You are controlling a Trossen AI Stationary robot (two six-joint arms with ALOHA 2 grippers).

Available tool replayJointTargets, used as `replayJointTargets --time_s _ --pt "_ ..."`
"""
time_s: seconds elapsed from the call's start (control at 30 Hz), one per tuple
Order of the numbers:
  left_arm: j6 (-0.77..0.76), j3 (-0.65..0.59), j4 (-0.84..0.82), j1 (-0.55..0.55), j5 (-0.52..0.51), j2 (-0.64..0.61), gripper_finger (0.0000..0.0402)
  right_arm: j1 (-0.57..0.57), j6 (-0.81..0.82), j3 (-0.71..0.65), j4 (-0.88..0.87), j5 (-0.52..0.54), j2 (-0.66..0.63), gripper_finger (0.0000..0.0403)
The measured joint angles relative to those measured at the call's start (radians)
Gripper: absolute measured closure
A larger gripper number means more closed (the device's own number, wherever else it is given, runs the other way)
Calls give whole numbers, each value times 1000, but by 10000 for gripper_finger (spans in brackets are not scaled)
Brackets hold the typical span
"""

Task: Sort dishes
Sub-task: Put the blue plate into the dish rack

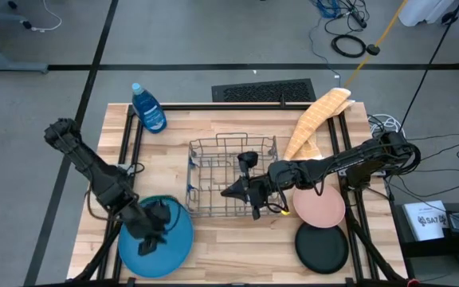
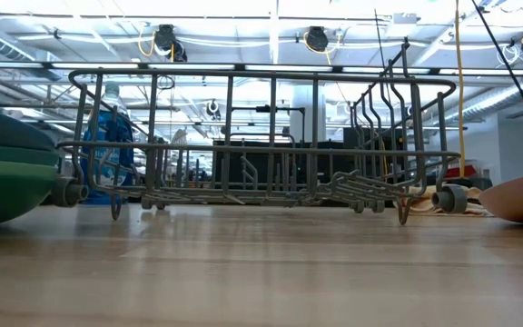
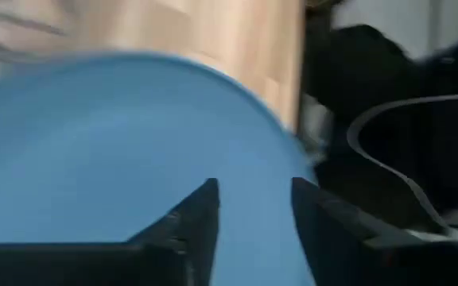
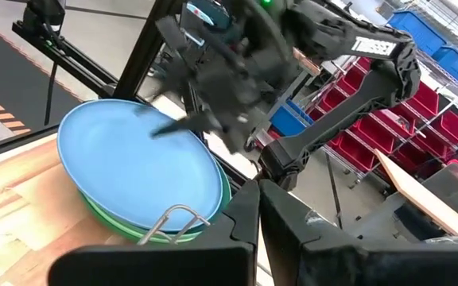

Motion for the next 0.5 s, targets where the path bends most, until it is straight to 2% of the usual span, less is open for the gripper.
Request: replayJointTargets --time_s 0.13,0.33,0.5 --pt "-122 4 86 -60 82 93 200 0 0 0 0 0 0 394" --pt "-186 147 83 -117 121 281 197 0 0 0 4 0 0 394" --pt "-187 340 -146 -140 122 428 197 0 0 0 5 -1 0 394"
